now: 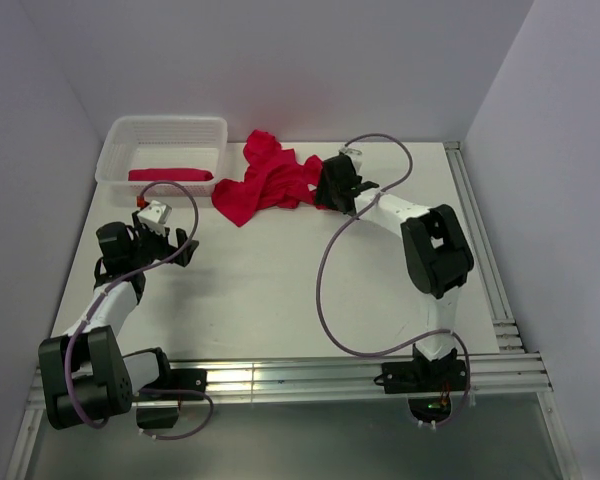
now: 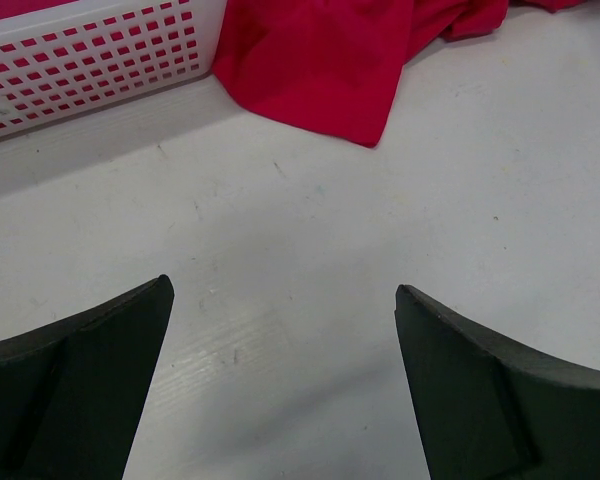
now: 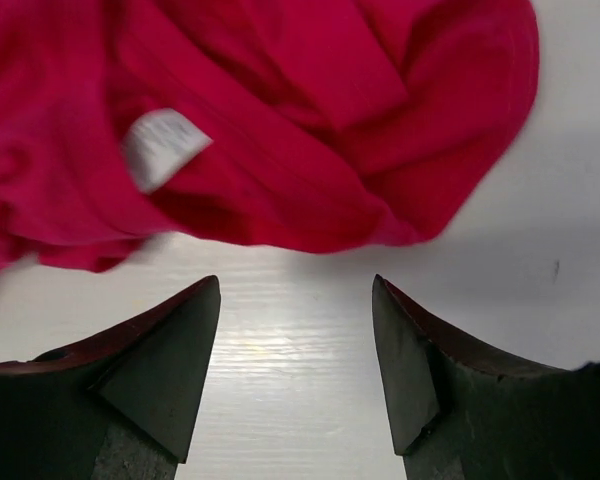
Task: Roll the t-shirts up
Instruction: Move the tshirt to the center of the board
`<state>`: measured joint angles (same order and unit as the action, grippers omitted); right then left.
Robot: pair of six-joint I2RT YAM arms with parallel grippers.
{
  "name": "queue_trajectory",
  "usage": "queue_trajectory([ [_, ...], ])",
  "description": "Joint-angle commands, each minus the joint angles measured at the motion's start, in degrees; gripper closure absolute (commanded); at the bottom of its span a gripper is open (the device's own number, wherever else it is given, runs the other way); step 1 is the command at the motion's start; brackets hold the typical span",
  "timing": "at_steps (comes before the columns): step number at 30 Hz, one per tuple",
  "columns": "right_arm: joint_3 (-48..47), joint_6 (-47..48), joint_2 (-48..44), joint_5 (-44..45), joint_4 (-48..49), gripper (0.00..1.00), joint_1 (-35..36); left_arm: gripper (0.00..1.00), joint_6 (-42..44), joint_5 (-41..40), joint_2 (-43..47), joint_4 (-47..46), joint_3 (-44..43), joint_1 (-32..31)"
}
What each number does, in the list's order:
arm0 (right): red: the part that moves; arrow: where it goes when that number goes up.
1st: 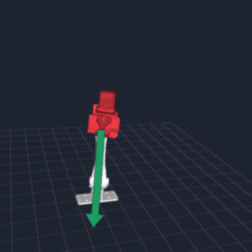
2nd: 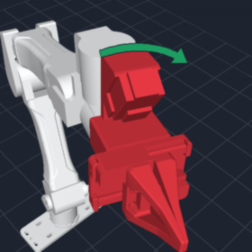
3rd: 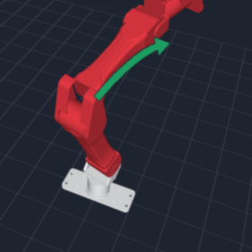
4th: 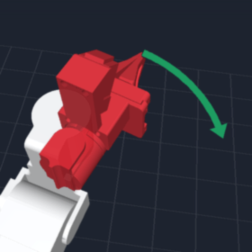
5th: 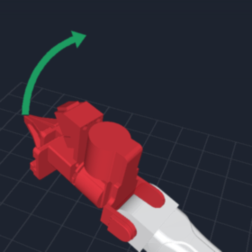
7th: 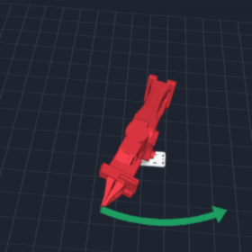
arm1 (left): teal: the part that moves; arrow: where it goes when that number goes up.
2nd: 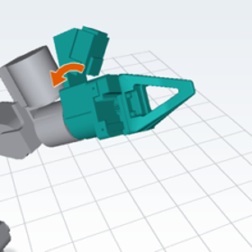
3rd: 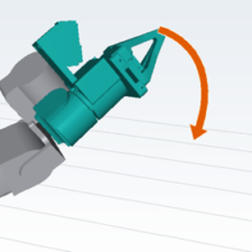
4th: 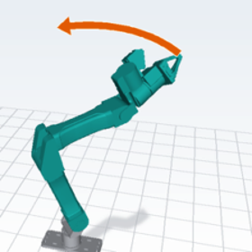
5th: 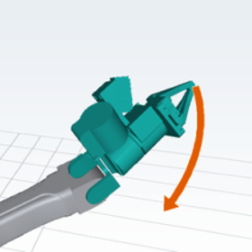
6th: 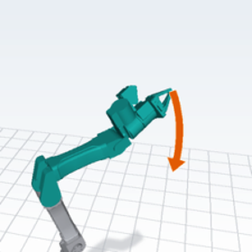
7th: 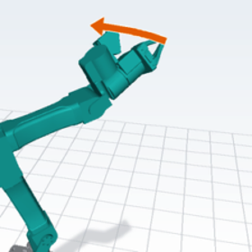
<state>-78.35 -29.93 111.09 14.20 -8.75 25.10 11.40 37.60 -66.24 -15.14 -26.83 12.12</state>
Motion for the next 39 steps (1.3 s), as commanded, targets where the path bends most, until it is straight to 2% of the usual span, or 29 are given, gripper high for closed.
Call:
queue_trajectory([
  [1, -3.0, 0.1, 2.2, 3.0, -8.1, 0.31, -0.2, 0.01, 0.8, 0.5, 0.9, -0.9, -1.6, -0.3],
  [8, -8.2, 0.7, 8.3, 3.6, -10.8, 0.32, -1.8, 0.0, 1.0, 1.0, 0.8, -0.8, -1.8, -0.5],
  [13, -5.5, 1.2, 5.5, 4.4, -6.4, 0.3, -2.1, 0.01, 1.1, 0.5, 1.1, -0.9, -1.6, -0.8],
  [18, -9.6, 1.8, 8.0, 2.7, -8.2, 0.28, -3.6, 0.01, 1.3, 0.4, 0.7, -0.9, -1.6, -1.0],
  [20, -11.6, 2.0, 9.8, 2.4, -8.9, 0.35, -3.8, 0.01, 1.3, 0.3, 0.5, -0.6, -1.7, -1.0],
  [22, -12.1, 2.1, 10.6, 2.2, -8.8, 0.56, -4.1, 0.0, 1.3, 0.2, 0.5, -0.6, -1.7, -1.0],
  [23, -12.0, 1.9, 10.6, 1.8, -8.7, 0.83, -4.2, 0.01, 1.4, 0.1, 0.5, -0.6, -1.7, -1.0],
  [24, -11.8, 1.9, 10.6, 1.5, -8.6, 0.97, -4.3, 0.01, 1.5, 0.1, 0.5, -0.6, -1.6, -1.0],
  [25, -11.6, 2.0, 10.2, 1.0, -8.3, 1.0, -4.5, 0.01, 1.5, 0.0, 0.4, -0.6, -1.7, -1.0],
  [29, -7.8, 3.2, 6.0, -1.8, -7.3, 1.0, -4.5, 0.0, 1.7, 0.0, 0.1, -0.3, -1.9, -1.1],
  [31, -3.2, 4.7, -1.4, -3.3, -4.1, 1.0, -4.2, 0.01, 1.8, 0.1, -0.2, -0.2, -2.0, -1.2],
  [34, 14.1, 6.7, -13.5, -6.4, 1.4, 1.0, -1.2, 0.0, 2.4, 0.6, -0.2, 0.2, -2.1, -1.4],
  [37, 25.1, 5.0, -21.4, -7.9, 2.1, 1.0, 4.3, 0.01, 2.6, 0.8, -0.6, 0.8, -2.4, -1.9],
  [39, 29.3, 2.2, -24.7, -7.2, 1.5, 1.0, 10.0, 0.01, 2.6, 0.8, -1.1, 1.2, -2.6, -2.4],
])
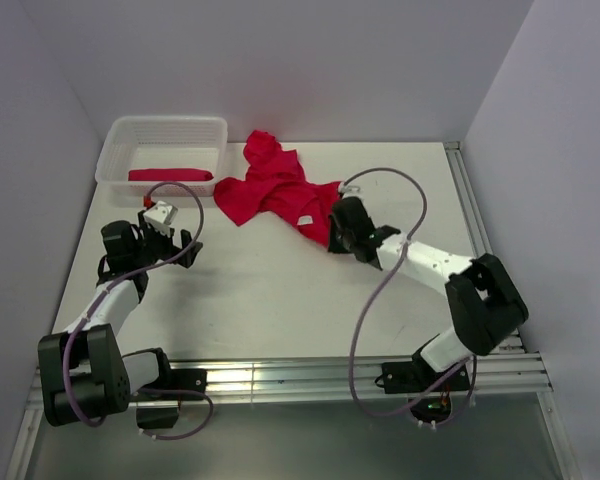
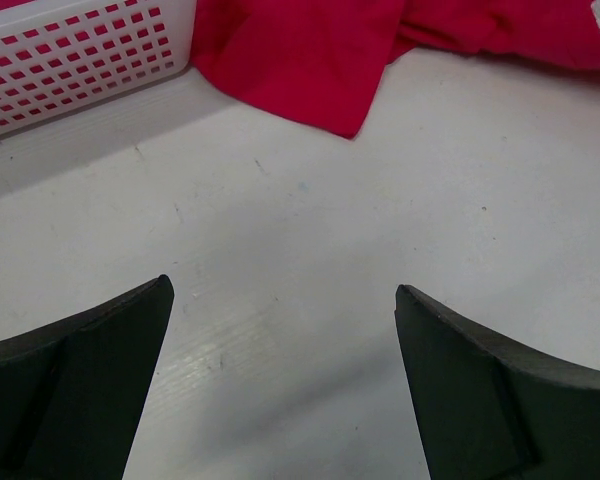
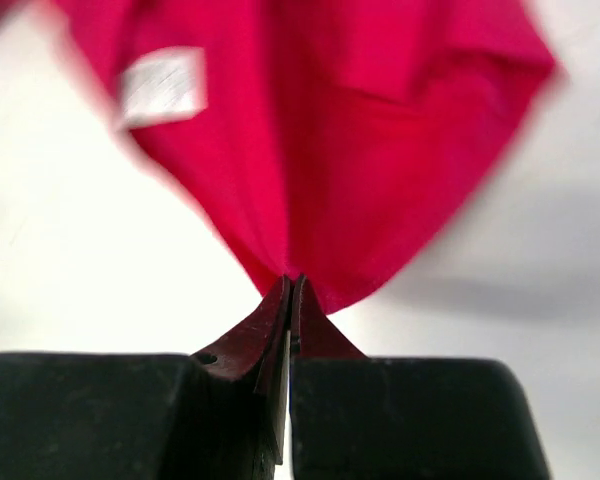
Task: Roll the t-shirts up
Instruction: Move the tshirt to the center of the board
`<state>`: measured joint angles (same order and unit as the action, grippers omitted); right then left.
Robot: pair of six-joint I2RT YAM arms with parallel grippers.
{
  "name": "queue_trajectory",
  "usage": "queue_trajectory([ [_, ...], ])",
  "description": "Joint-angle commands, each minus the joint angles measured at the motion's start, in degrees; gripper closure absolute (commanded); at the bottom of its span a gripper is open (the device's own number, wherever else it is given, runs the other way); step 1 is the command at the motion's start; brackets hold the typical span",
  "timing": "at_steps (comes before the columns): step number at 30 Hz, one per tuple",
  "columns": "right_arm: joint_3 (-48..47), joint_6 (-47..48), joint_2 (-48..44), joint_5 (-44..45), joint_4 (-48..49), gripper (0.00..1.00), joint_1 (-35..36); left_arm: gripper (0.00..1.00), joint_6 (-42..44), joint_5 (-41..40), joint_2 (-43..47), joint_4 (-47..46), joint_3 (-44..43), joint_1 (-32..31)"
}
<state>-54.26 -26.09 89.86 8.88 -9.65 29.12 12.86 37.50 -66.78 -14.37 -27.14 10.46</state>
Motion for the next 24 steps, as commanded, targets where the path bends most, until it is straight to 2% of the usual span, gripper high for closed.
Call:
queue_trajectory([
  [1, 8.7, -2.6, -4.0, -2.2, 2.2, 1.0, 8.0, 0.0, 1.1, 0.9, -0.5, 0.6, -2.5, -0.8],
  [3, 10.7, -4.1, -4.2, -1.9, 1.0, 1.0, 14.6, 0.01, 1.2, 1.6, -0.6, 1.1, -2.8, -1.1],
  [6, 11.5, -6.9, -2.2, 2.1, -6.7, 1.0, 21.9, 0.01, 1.8, 2.8, -0.8, 2.4, -3.2, -1.5],
  [7, 12.2, -7.7, -2.3, 3.3, -9.5, 0.95, 23.1, 0.01, 2.0, 2.8, -0.8, 2.7, -3.2, -1.7],
  [9, 13.7, -9.9, -6.1, 3.3, -8.1, 0.85, 24.5, 0.0, 2.0, 2.5, -0.7, 2.8, -3.1, -2.1],
  [10, 14.7, -10.5, -8.0, 3.2, -7.8, 0.64, 24.4, 0.01, 2.0, 2.3, -0.7, 2.8, -3.1, -2.3],
  [12, 13.5, -10.5, -13.1, 5.2, -7.4, 0.5, 24.4, 0.01, 2.2, 2.1, -0.6, 2.9, -3.2, -2.5],
  [13, 12.8, -8.8, -14.3, 5.4, -6.8, 0.39, 24.2, 0.0, 2.2, 2.1, -0.7, 3.1, -3.3, -2.6],
  [14, 11.9, -7.7, -15.0, 5.2, -6.0, 0.37, 24.1, 0.01, 2.3, 2.1, -0.7, 3.6, -3.3, -2.8],
  [17, 5.6, -3.7, -9.9, 5.2, -5.0, 0.36, 22.6, 0.01, 2.5, 2.1, -0.5, 3.6, -3.2, -3.1],
  [19, -0.7, -1.4, -5.7, 4.6, -6.3, 0.4, 21.3, 0.01, 3.0, 2.1, -0.8, 3.7, -3.2, -3.2],
  [21, -4.3, 0.3, -0.4, -0.2, -3.1, 0.48, 18.3, 0.01, 3.5, 2.1, -1.4, 4.3, -3.5, -3.6],
  [22, -5.1, 1.0, 1.3, -5.9, -1.7, 0.5, 16.9, 0.01, 3.2, 1.3, -2.1, 4.4, -3.8, -3.7],
  [24, -9.3, 1.4, 7.1, -8.2, -1.0, 0.51, 12.6, 0.01, 2.1, 0.5, -2.8, 4.0, -4.4, -3.9],
])
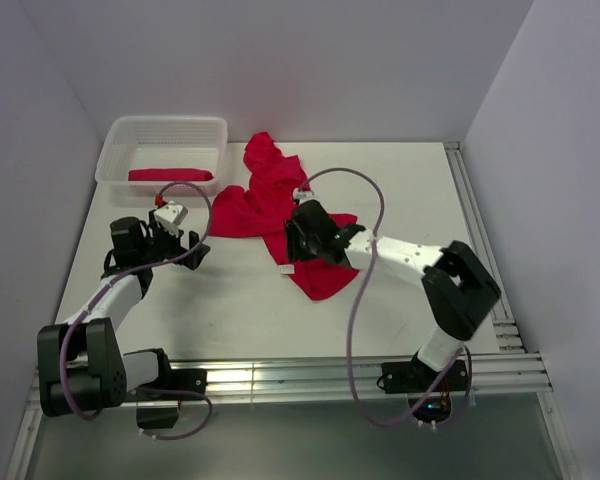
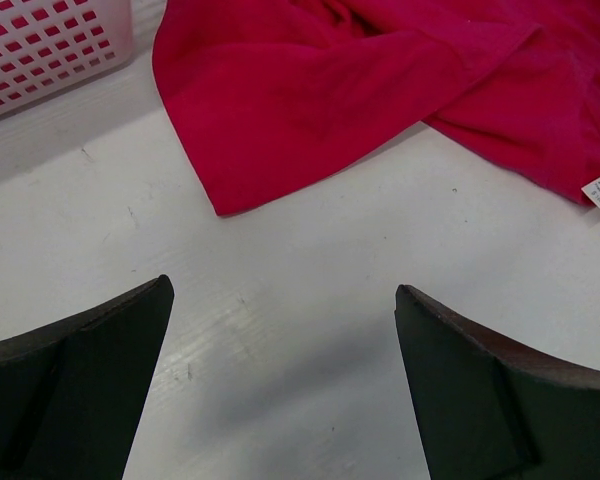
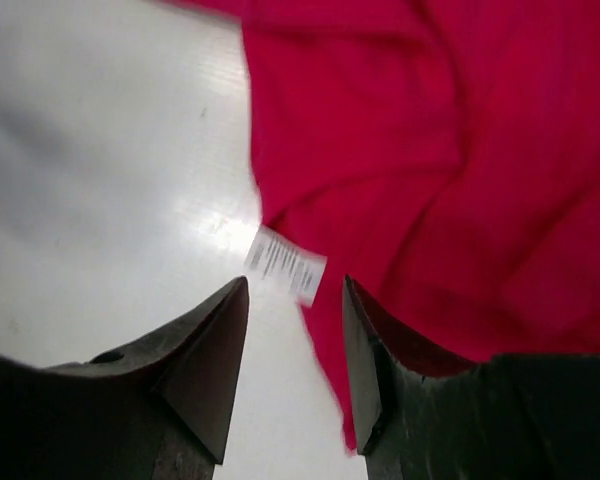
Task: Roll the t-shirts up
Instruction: Move the tshirt to the center of the board
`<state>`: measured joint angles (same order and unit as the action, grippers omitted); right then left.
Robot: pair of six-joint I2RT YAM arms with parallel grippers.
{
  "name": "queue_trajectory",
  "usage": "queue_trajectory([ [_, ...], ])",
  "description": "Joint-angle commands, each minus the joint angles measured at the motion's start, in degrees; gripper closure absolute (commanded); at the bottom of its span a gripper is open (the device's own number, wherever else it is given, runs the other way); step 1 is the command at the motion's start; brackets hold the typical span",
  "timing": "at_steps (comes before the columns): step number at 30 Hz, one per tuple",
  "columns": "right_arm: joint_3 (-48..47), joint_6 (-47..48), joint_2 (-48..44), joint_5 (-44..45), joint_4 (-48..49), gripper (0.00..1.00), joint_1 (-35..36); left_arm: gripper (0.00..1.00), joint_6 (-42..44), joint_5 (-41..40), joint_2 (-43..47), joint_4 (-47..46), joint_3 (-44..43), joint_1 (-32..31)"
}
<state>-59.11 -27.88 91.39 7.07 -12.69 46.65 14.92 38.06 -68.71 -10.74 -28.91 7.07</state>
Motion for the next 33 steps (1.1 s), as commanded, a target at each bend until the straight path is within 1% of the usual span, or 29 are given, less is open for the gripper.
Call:
queue_trajectory([
  [1, -6.2, 4.3, 7.6, -5.7, 1.9, 0.5, -5.6, 0.01, -0.3, -0.4, -1.8, 0.2, -2.9, -0.5],
  [2, -7.8, 5.0, 10.7, -5.1, 1.7, 0.5, -6.0, 0.0, -0.7, -1.3, -2.2, 0.3, -3.4, -0.5],
  [3, -10.0, 5.9, 11.7, -5.4, 2.3, 0.49, -6.0, 0.01, -1.0, -1.5, -2.6, 0.3, -3.7, -0.5],
  [5, -11.5, 8.2, 13.5, -6.8, 3.8, 0.49, -5.8, 0.01, -1.6, -2.2, -3.2, 0.3, -4.1, -0.5],
  [7, -14.4, 9.5, 14.9, -5.8, 3.7, 0.48, -4.6, 0.01, -2.7, -3.0, -2.9, -0.5, -4.1, -0.5],
  [10, -19.5, 8.9, 17.9, -6.8, 2.0, 0.49, -3.9, 0.01, -4.5, -4.0, -1.8, -1.4, -3.6, -0.3],
  [12, -21.3, 8.3, 18.9, -10.7, 3.6, 0.49, -3.6, 0.01, -7.1, -4.8, 0.3, -2.8, -3.1, 0.7],
  [13, -21.9, 6.9, 19.0, -10.8, 4.2, 0.48, -2.6, 0.0, -8.1, -4.8, 1.7, -3.1, -3.0, 1.4],
  [14, -22.6, 5.7, 19.7, -9.5, 4.7, 0.48, -1.8, 0.01, -9.1, -4.8, 2.3, -4.3, -2.8, 3.4],
  [15, -23.9, 4.3, 20.4, -7.2, 6.1, 0.45, -1.0, 0.0, -11.0, -4.7, 2.9, -4.8, -2.8, 4.4],
  [16, -24.6, 1.1, 21.2, -7.2, 7.2, 0.39, 0.6, 0.01, -12.1, -4.8, 3.6, -5.6, -2.7, 5.7],
  [17, -25.7, -0.4, 23.8, -6.9, 7.9, 0.38, 1.2, 0.0, -12.7, -4.8, 3.9, -6.2, -2.4, 8.0],
  [19, -30.3, -5.1, 26.7, -2.4, 7.4, 0.39, 2.4, 0.01, -14.5, -4.7, 4.3, -7.9, -2.1, 10.2],
  [21, -34.6, -6.1, 30.7, -2.1, 8.1, 0.4, 3.8, 0.01, -18.2, -4.3, 4.5, -9.1, -2.1, 13.5],
  [23, -38.9, -6.7, 35.1, -1.1, 7.2, 0.41, 5.1, 0.01, -19.6, -2.7, 4.5, -10.0, -2.0, 16.8],
  [24, -44.6, -6.7, 36.9, -0.6, 4.1, 0.41, 5.4, 0.0, -20.5, -2.0, 4.5, -10.5, -1.9, 17.9],
  [26, -50.1, -6.8, 41.6, 3.0, 0.8, 0.42, 6.0, 0.0, -20.6, -0.5, 4.3, -10.5, -2.0, 19.8],
  [27, -54.4, -7.2, 42.9, 4.3, -2.0, 0.42, 6.4, 0.01, -20.3, -0.4, 4.3, -10.4, -2.0, 20.0],
  [29, -56.8, -7.5, 45.4, 6.0, -2.7, 0.41, 6.4, 0.01, -20.1, -0.8, 4.5, -10.4, -1.8, 20.1],
  [32, -58.7, -7.0, 47.8, 5.6, -1.6, 0.39, 6.3, 0.01, -19.9, -0.6, 5.9, -11.1, -0.9, 20.2],
  [33, -61.6, -7.0, 48.8, 5.5, -3.0, 0.39, 6.2, 0.0, -19.8, -0.4, 6.1, -11.3, -0.7, 20.2],
])
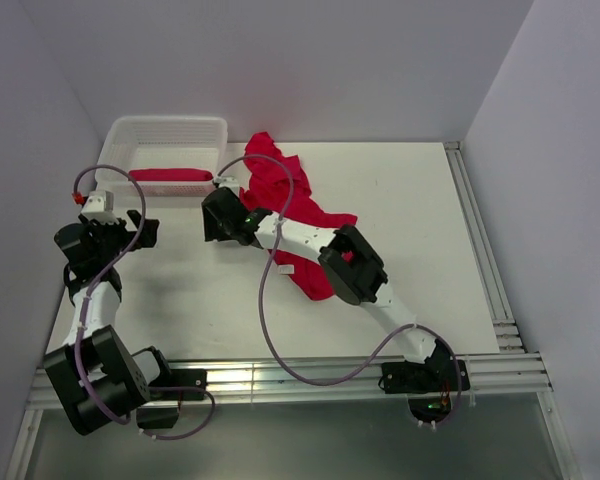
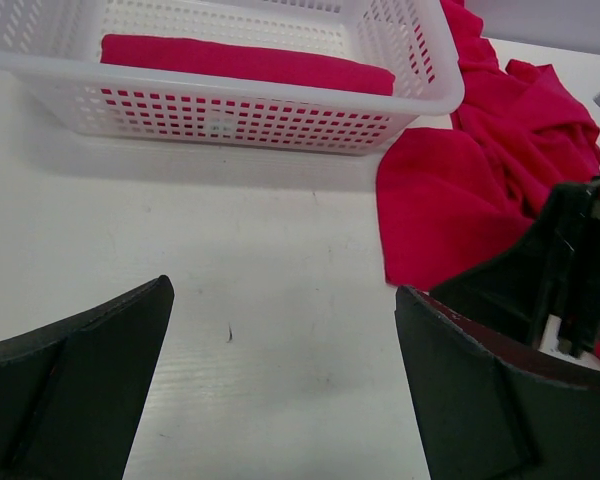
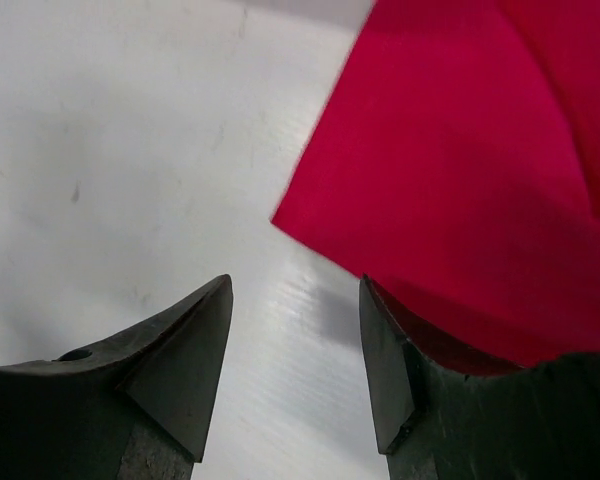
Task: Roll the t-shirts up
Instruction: Move the tshirt to the center of the board
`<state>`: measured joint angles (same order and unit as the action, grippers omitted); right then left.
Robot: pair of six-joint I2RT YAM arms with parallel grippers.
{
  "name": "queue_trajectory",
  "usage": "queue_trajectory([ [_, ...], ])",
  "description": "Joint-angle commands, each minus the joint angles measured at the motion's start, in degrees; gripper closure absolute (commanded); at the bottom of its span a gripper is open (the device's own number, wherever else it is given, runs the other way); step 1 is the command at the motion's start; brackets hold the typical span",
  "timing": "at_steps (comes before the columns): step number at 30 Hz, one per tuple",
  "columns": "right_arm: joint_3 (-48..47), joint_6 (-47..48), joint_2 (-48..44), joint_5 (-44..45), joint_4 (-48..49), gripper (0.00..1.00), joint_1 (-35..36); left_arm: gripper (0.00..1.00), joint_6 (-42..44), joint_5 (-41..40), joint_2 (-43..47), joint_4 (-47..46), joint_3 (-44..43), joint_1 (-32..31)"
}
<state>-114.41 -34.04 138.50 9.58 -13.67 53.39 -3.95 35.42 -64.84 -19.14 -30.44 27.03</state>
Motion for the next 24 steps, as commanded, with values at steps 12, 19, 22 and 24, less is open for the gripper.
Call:
queue_trajectory([
  [12, -16.5, -2.3, 10.9, 3.2, -5.8, 0.48, -0.5, 0.01, -0.4, 3.6, 1.6, -2.6, 0.6, 0.2],
  [19, -23.0, -2.3, 13.9, 6.4, -11.5, 0.54, -0.1, 0.01, -0.2, 4.3, 0.9, -2.5, 0.3, 0.2],
  [22, -23.7, -2.9, 13.9, 7.8, -13.2, 0.54, 0.0, 0.0, -0.1, 4.8, 0.5, -2.2, 0.1, 0.2],
  [24, -24.3, -2.4, 13.7, 9.0, -15.7, 0.51, 0.1, 0.0, 0.1, 5.2, 0.3, -2.0, -0.1, 0.2],
])
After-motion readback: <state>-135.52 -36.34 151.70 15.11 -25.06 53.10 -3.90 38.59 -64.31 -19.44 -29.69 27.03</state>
